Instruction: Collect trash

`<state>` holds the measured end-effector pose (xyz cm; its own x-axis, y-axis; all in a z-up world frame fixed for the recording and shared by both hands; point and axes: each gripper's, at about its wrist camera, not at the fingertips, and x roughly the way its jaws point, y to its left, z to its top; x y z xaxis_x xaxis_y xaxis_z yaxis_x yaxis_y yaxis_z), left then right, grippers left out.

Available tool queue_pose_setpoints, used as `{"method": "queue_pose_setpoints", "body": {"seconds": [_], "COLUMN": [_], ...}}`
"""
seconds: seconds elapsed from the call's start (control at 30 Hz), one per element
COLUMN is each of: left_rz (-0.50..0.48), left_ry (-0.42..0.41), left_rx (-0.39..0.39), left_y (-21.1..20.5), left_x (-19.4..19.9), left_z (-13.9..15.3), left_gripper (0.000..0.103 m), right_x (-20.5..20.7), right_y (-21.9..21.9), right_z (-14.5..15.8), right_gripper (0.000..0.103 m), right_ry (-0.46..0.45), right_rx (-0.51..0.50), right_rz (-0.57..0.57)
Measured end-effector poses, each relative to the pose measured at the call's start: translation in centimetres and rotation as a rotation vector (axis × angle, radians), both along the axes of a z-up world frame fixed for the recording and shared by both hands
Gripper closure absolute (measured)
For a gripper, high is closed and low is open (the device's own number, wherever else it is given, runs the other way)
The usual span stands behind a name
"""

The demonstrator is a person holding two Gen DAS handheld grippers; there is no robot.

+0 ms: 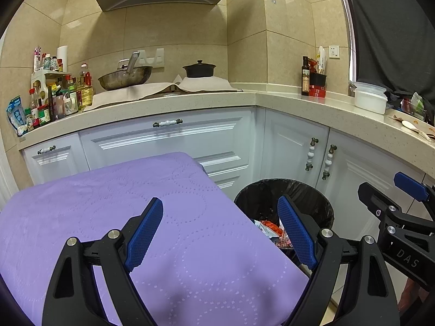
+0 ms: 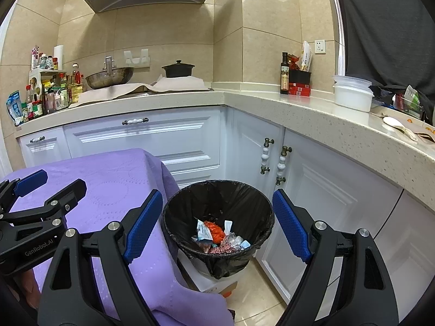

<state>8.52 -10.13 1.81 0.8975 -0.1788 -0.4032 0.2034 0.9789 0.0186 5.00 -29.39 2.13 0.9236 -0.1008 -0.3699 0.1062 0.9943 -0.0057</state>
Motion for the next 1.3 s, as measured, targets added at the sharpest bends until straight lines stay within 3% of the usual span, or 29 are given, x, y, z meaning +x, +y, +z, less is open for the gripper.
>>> {"method": "queue_pose_setpoints", "body": {"seconds": [1.3], "left_rz": [0.012], "left_ry": [0.008], "left_rx": [-0.009], "left_y": [-0.02], "left_x": [0.1], "left_z": [-0.45], "left_gripper": [0.019], "right_x": [0.31], "right_y": [-0.05], "right_z": [0.3], "right_gripper": [0.022], "right_ry": [-0.003], "right_rx": [0.001], "right_rz": [-0.001]}}
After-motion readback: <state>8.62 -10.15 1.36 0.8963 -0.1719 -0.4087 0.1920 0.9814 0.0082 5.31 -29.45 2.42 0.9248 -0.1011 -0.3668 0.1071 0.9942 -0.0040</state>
